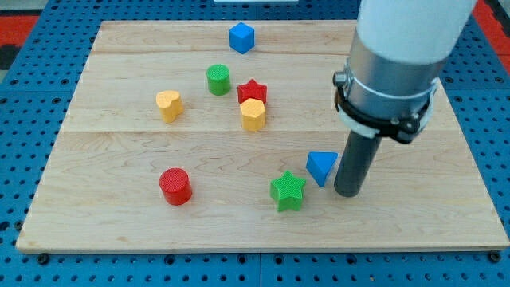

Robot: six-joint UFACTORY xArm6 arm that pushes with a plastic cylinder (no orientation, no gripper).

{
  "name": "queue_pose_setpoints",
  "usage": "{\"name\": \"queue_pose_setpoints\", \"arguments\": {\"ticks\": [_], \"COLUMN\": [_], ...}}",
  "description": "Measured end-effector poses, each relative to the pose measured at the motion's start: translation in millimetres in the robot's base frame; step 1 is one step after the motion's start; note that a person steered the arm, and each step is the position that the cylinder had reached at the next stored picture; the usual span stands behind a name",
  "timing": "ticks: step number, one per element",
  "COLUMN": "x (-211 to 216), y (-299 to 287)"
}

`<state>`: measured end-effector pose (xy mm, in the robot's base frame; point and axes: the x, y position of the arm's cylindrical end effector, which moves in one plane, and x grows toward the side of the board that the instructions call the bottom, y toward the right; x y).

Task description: Push the blue triangle into the blue cube

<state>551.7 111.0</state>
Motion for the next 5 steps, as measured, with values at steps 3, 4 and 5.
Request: {"name": "queue_pose_setpoints", "arguments": {"ticks": [3,4,5], "x": [-77,-75,-94], "y": [-44,3,3]}}
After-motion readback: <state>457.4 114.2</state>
